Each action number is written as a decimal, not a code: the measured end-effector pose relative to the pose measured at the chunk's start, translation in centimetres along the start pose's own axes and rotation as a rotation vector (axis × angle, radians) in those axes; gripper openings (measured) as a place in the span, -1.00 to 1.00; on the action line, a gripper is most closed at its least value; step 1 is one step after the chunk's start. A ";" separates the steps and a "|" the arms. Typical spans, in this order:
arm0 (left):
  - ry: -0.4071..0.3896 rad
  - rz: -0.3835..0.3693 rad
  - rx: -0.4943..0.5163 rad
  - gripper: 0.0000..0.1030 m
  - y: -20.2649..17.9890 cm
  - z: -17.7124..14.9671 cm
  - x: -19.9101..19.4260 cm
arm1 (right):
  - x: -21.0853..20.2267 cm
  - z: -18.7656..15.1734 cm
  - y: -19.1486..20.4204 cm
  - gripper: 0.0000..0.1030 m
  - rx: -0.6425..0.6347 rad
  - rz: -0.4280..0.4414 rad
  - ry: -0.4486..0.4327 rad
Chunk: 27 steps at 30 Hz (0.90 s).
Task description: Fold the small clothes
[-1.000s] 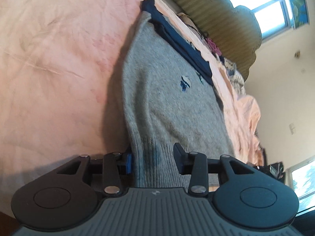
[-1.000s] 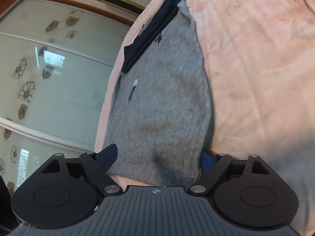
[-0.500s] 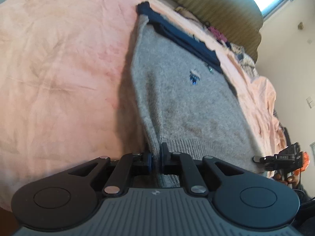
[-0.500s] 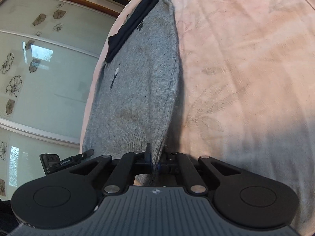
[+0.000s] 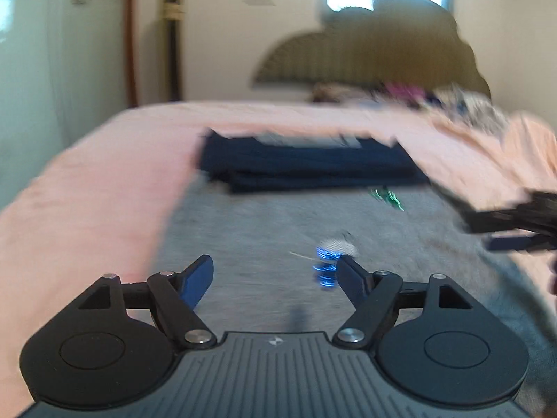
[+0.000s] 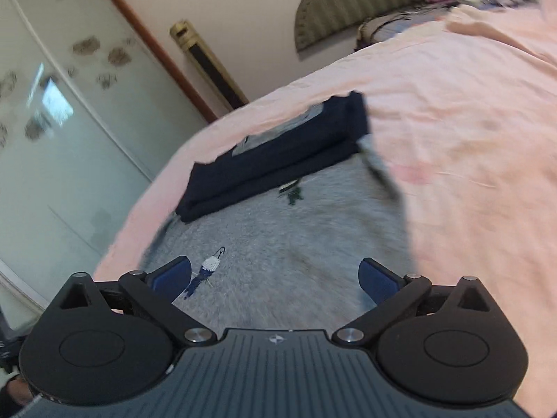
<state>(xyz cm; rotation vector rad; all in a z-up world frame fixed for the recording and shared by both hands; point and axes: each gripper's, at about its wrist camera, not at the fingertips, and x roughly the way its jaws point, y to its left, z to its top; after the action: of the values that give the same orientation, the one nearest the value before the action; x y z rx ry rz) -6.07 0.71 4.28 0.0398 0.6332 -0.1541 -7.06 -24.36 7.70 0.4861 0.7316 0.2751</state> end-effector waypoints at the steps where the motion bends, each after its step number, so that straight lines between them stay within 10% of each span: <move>1: 0.047 0.033 0.020 0.51 -0.8 0.0 1.5 | 1.9 0.1 0.1 0.98 -0.005 -0.033 0.018; 7: 0.097 0.042 0.000 0.63 -0.1 -1.7 4.0 | 6.7 -2.9 2.8 1.00 -0.357 -0.347 0.006; 27: 0.051 0.059 0.027 0.79 1.2 -6.7 -2.2 | 3.6 -4.7 2.0 1.00 -0.351 -0.376 -0.002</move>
<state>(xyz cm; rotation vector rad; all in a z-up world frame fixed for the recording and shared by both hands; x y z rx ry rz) -11.57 2.78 0.23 0.0887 0.6804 -0.1047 -7.88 -19.65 3.71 0.0120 0.7393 0.0464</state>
